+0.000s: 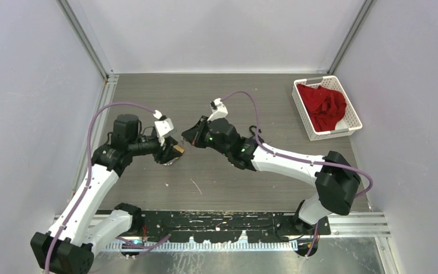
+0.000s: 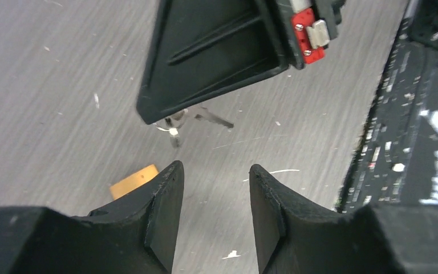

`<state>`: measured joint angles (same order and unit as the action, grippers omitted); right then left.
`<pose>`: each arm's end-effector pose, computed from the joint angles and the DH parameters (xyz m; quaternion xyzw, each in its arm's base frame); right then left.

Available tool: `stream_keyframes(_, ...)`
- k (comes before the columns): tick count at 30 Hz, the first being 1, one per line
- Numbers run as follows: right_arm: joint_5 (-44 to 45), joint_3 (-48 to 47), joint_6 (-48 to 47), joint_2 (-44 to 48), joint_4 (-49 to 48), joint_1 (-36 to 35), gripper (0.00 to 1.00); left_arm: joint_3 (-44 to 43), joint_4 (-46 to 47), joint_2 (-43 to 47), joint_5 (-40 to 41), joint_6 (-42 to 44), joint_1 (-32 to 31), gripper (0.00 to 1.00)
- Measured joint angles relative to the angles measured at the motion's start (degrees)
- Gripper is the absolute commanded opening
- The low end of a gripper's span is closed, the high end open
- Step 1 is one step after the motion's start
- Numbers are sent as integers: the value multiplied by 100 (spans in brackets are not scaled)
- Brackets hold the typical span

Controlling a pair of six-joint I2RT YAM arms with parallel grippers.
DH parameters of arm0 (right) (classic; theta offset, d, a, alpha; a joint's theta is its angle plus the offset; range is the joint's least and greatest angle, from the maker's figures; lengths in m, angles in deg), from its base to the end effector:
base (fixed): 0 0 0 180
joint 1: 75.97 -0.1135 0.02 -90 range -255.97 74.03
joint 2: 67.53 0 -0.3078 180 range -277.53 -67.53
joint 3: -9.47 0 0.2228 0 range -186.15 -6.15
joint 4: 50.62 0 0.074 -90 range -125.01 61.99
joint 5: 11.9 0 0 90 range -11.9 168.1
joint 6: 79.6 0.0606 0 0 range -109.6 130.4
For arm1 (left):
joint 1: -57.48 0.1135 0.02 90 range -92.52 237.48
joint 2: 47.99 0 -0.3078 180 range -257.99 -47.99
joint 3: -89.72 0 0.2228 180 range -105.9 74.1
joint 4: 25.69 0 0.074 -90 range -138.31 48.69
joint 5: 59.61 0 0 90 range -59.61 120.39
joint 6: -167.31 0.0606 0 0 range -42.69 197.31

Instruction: Unlock with the key

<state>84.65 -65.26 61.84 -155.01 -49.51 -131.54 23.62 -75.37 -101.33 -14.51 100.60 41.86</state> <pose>0.2059 0.2881 0.3397 0.0069 0.7867 0.4682 0.4023 0.1301 -0.0808 0.3394 0.4363 0.7228 -0.3133 0.4349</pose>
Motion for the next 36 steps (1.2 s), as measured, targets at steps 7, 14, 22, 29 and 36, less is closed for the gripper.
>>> stream_keyframes(7, 1438, -614, 754, -286, 728, -275, 1, 973, 828, 1097, 1464, 1180, -1108, 45)
stream_keyframes(14, 1563, -614, 1565, -407, 894, -105, 1, 2271, 2079, 2234, 2264, 3233, -1473, 47)
stream_keyframes(22, 1211, -573, 2474, -407, 625, -13, 1, 2417, 3147, 2218, 2232, 4544, -1502, 49)
stream_keyframes(29, 990, -376, 3143, -407, 201, -15, 1, 2417, 3283, 2107, 1823, 5219, -1513, 49)
stream_keyframes(36, 872, -195, 3475, -407, -114, -20, 1, 2485, 3209, 2201, 1567, 5788, -1517, 48)
